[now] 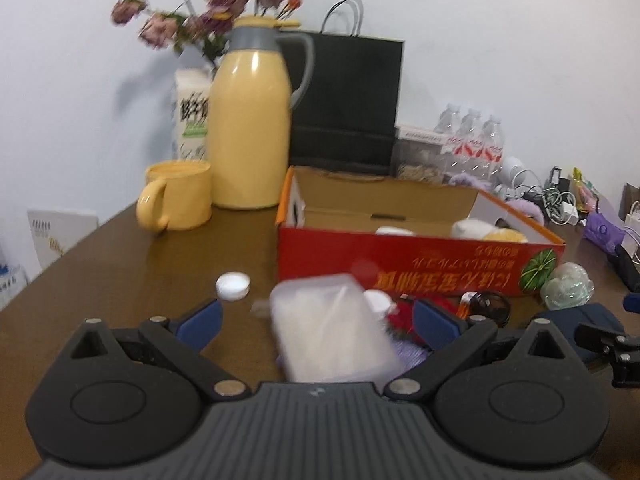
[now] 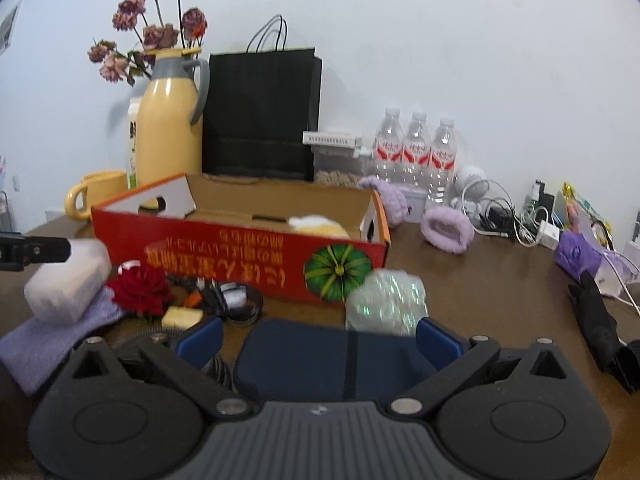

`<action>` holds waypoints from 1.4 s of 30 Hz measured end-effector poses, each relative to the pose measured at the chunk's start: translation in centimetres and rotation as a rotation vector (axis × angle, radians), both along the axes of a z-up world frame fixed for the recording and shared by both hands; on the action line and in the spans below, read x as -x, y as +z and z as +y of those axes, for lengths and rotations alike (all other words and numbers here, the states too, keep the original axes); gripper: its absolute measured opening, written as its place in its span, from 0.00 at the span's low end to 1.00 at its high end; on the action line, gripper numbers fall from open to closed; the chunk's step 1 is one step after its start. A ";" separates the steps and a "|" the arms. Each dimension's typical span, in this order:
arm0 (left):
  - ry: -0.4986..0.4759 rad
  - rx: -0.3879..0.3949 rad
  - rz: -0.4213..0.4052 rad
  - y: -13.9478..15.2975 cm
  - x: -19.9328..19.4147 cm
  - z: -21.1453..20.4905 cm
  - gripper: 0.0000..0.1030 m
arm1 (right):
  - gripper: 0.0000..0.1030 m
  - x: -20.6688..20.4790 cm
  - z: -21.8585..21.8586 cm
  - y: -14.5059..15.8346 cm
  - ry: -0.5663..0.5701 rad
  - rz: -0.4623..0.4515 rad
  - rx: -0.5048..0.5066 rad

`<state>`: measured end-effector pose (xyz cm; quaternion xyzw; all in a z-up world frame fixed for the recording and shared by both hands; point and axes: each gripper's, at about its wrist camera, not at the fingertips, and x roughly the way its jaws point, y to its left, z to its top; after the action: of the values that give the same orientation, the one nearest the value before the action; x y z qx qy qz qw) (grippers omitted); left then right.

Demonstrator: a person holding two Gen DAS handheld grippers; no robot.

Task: Organize objects
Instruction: 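Reach the right tool to the black braided cable and close on it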

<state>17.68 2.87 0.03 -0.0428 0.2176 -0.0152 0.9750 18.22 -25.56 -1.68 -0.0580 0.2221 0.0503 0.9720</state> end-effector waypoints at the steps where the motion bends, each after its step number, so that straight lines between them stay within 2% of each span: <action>1: 0.005 0.009 0.002 0.0 0.0 0.3 1.00 | 1.00 0.2 -0.1 -0.1 -0.003 0.007 0.000; 11: 0.001 0.020 0.008 0.1 0.0 0.5 1.00 | 1.00 0.3 -0.6 -0.4 -0.055 0.047 -0.018; 17: 0.003 0.011 0.019 0.0 -0.1 0.3 1.00 | 0.99 1.0 1.3 -0.4 0.057 0.057 -0.057; 18: 0.004 0.010 0.020 0.0 -0.1 0.3 1.00 | 0.98 1.1 1.8 -0.4 0.072 0.058 -0.057; 20: 0.005 0.008 0.023 0.0 -0.1 0.3 1.00 | 0.86 1.2 2.6 -0.4 0.103 0.068 -0.066; 22: 0.005 0.007 0.026 -0.1 -0.2 0.3 1.00 | 0.81 1.3 3.3 -0.4 0.131 0.076 -0.074; 28: 0.007 0.010 0.031 -0.1 -0.1 0.4 1.00 | 0.85 1.1 5.6 -0.2 0.214 0.106 -0.074; 38: 0.025 0.035 0.057 -0.3 -0.1 1.5 1.00 | 0.97 -3.4 8.3 -1.0 0.282 0.260 0.010; 42: 0.031 0.042 0.062 -0.3 -0.1 1.7 1.00 | 0.98 -3.7 8.1 -1.9 0.292 0.290 -0.043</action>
<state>17.81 4.62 -0.28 -0.0669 0.2468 -0.0035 0.9668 21.87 -17.47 -3.58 -0.0607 0.3479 0.2032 0.9132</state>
